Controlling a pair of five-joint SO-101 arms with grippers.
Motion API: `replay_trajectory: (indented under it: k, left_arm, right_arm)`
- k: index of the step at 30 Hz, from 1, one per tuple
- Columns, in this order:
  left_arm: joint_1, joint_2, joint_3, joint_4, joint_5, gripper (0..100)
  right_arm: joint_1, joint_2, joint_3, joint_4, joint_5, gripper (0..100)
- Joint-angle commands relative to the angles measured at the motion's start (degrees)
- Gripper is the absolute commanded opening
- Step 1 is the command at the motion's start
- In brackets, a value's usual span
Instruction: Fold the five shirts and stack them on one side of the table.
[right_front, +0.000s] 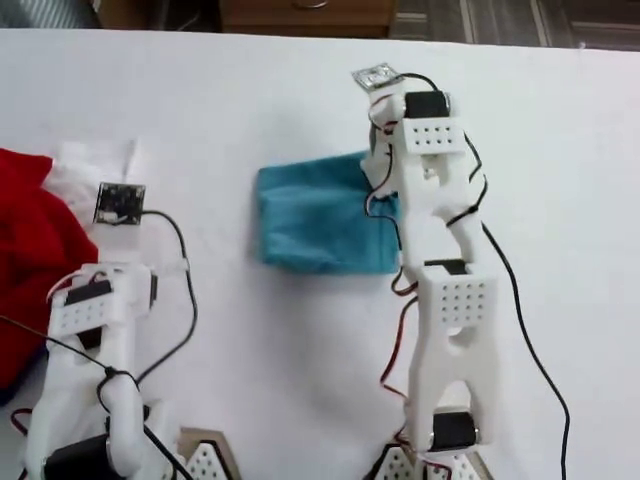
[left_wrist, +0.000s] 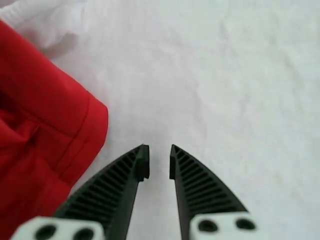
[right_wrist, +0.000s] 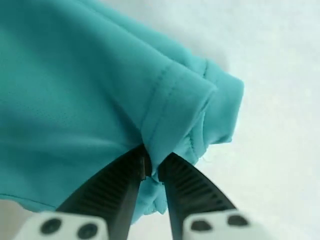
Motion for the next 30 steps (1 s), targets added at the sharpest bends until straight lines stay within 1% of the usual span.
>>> replay_trajectory:
  k: [1, 7, 13, 15, 16, 19, 21, 23, 26, 30]
  left_arm:
    - [-0.2, -1.6, -0.1, -1.0, 0.5, 10]
    - [-0.2, -1.6, -0.1, -1.0, 0.5, 10]
    - [-0.2, -1.6, 0.0, -1.0, 0.5, 10]
    - [-0.2, -1.6, 0.0, -1.0, 0.5, 10]
    - [-0.2, -1.6, 0.0, -1.0, 0.5, 10]
    - [-0.2, -1.6, 0.0, -1.0, 0.5, 10]
    - [-0.2, -1.6, 0.0, -1.0, 0.5, 10]
    - [-0.2, -1.6, 0.0, -1.0, 0.5, 10]
    - [-0.2, -1.6, 0.0, -1.0, 0.5, 10]
    - [-0.2, -1.6, 0.0, -1.0, 0.5, 10]
  right_arm:
    - [2.2, -5.1, -2.5, 0.6, 3.8, 1.9]
    - [4.0, -5.1, -2.5, 0.2, 7.7, 1.9]
    - [3.6, -5.1, -2.4, -0.3, 7.7, 1.9]
    - [3.7, -5.1, -2.4, -0.3, 7.5, 6.0]
    - [3.9, -5.1, -2.4, -0.1, 6.8, 9.8]
    - [4.2, -5.4, -2.4, 0.0, 1.2, 22.1]
    - [3.7, -5.0, -1.8, 0.0, -1.0, 27.3]
    - [3.2, -4.1, -0.7, 0.0, -3.0, 29.3]
    - [2.7, -1.5, 0.4, 0.0, -5.6, 29.6]
    - [2.4, 3.4, -1.4, -0.6, -6.7, 29.7]
